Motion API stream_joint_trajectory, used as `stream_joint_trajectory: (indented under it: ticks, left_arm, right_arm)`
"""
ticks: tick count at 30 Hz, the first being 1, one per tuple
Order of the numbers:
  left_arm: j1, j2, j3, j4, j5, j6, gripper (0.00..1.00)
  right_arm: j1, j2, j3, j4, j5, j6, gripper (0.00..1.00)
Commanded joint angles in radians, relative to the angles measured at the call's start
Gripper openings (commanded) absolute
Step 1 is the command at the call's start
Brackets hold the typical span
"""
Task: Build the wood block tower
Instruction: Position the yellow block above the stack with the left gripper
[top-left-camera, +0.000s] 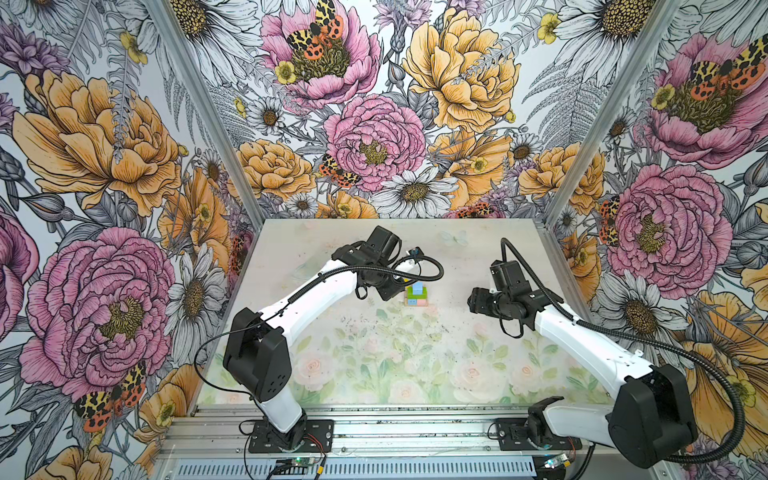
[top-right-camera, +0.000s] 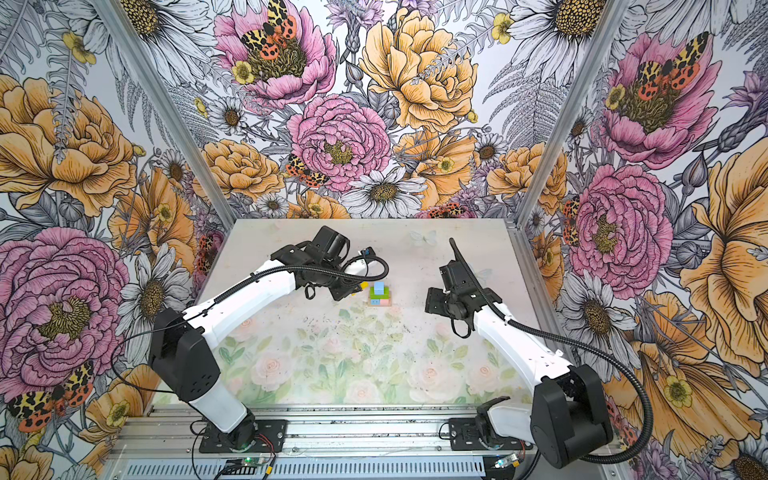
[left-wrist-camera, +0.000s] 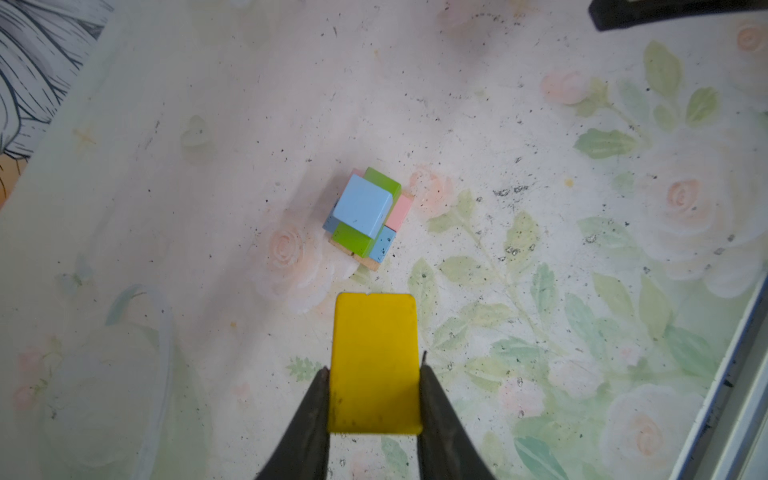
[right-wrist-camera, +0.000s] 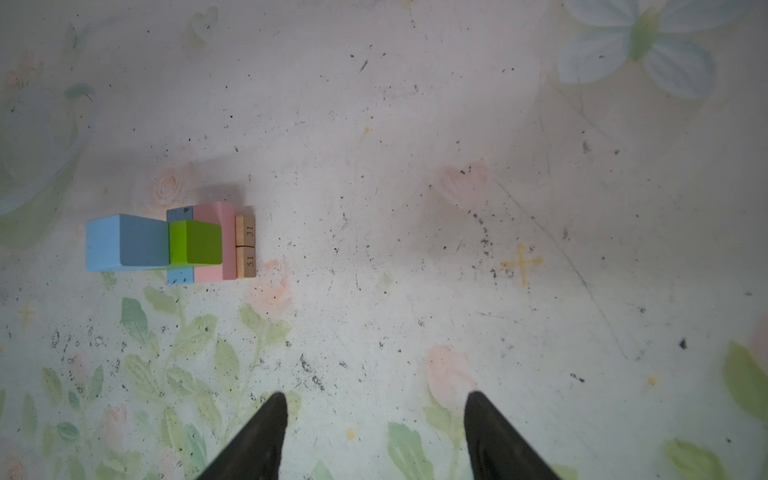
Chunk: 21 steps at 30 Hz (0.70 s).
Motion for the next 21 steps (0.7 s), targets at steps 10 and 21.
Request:
stream_joint_trajectory:
  ticks: [10,21]
  left_arm:
    - [-0.041,0.156,0.177,0.007,0.059,0.196,0.0]
    - [-0.039,0.247,0.203,0.004,0.07,0.331,0.0]
  right_arm:
    - [-0.056,-0.071,-0.022,0.01,-0.015,-0.019,0.7]
    - [-0.102,-0.081,-0.05,0.008,-0.036,-0.018,0.7]
